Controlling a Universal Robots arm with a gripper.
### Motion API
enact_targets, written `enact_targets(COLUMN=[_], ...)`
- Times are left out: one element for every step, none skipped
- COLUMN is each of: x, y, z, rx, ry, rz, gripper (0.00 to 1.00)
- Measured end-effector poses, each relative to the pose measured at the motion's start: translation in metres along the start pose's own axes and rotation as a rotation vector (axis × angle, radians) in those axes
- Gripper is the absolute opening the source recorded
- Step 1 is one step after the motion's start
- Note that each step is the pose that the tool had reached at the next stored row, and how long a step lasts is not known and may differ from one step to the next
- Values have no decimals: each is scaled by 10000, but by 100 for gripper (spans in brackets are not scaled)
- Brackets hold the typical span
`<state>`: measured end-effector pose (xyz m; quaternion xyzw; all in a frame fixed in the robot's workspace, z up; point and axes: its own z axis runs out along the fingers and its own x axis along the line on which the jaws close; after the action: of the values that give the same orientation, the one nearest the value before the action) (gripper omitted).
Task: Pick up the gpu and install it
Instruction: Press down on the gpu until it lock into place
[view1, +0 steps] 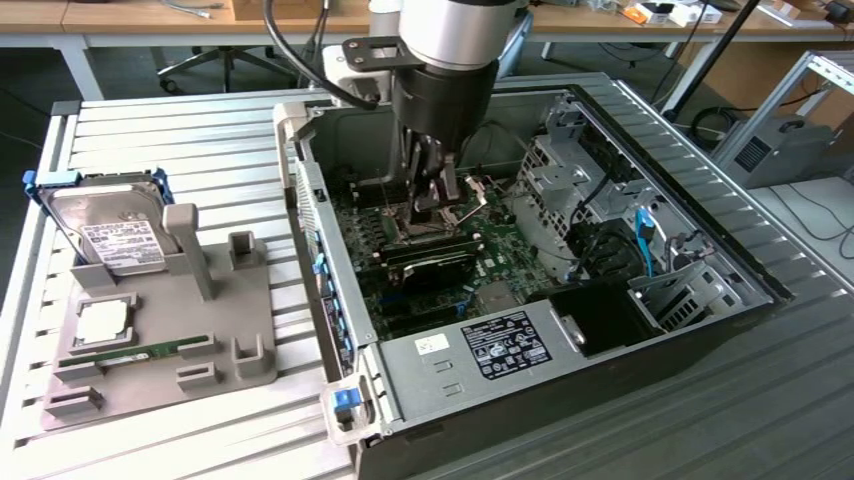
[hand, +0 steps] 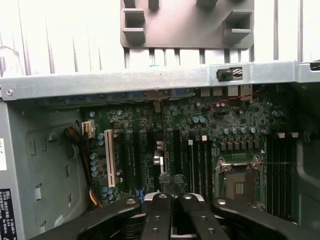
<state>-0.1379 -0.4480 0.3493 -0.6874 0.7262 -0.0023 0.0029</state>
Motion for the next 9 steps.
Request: enact_targets(x=[0,0,0,0,0,0,0,-2,-2], y=[0,0,0,0,0,-1,-4,-15,-31], z=[-12,-13,-13,-13,-13,-14,-14,-15,-15], rx=[0,1,2,1,1,1,0,-1,0], ry=[1,-1,-1,-1,0,0,2,3,3], rz=[0,0,0,0,0,0,1,0,1], gripper=[11,11,11,11,11,11,11,11,11])
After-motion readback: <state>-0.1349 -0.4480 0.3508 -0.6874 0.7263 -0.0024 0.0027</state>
